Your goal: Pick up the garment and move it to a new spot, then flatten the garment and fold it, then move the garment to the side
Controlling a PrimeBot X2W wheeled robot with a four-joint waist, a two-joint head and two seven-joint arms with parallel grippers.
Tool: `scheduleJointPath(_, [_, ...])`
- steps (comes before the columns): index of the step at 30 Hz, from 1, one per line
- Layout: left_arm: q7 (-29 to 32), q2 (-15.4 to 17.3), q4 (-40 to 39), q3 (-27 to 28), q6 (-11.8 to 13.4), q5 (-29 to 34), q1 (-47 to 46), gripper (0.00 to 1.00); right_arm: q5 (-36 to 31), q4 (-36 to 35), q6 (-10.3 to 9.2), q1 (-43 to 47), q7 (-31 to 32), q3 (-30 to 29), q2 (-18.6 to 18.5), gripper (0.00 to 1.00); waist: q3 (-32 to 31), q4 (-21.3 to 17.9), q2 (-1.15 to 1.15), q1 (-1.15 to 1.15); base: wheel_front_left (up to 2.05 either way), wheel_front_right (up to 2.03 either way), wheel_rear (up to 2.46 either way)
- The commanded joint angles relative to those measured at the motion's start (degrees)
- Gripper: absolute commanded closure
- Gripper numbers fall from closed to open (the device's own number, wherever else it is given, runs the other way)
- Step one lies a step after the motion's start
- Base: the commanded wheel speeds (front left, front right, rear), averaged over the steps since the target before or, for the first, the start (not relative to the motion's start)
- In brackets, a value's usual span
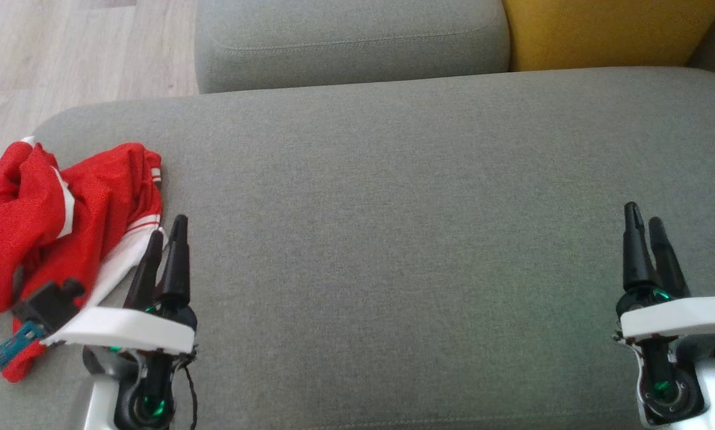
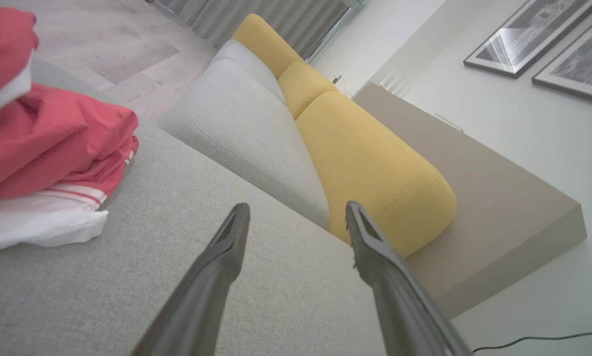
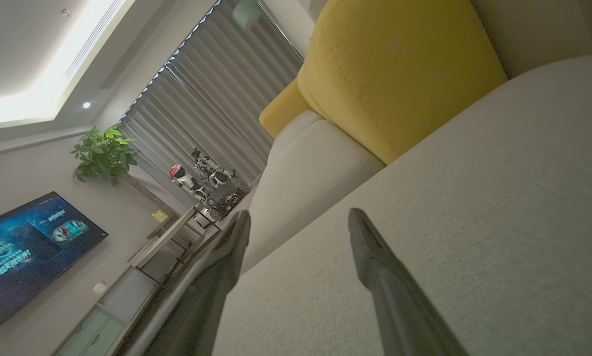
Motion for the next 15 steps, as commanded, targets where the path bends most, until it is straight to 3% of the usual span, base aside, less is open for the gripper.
scheduleJointPath(1, [-0.86, 1.47, -2.75, 0.13, 0.25, 2.40, -4.08, 0.00, -2.11, -2.67, -0.02, -3.69, -0.97, 0.66, -1.35, 0.00, 0.00, 0.01, 0.00, 0.00, 0.00, 0.00, 0.00])
scheduleJointPath(15, [-3.37, 4.59, -3.46, -5.22, 3.87, 15.18, -3.84, 0.00, -13.63, -2.81, -0.03, -3.55, -2.87, 2.30, -1.77, 0.00, -0.15, -0.17, 0.00, 0.00, 0.00, 0.00, 0.00])
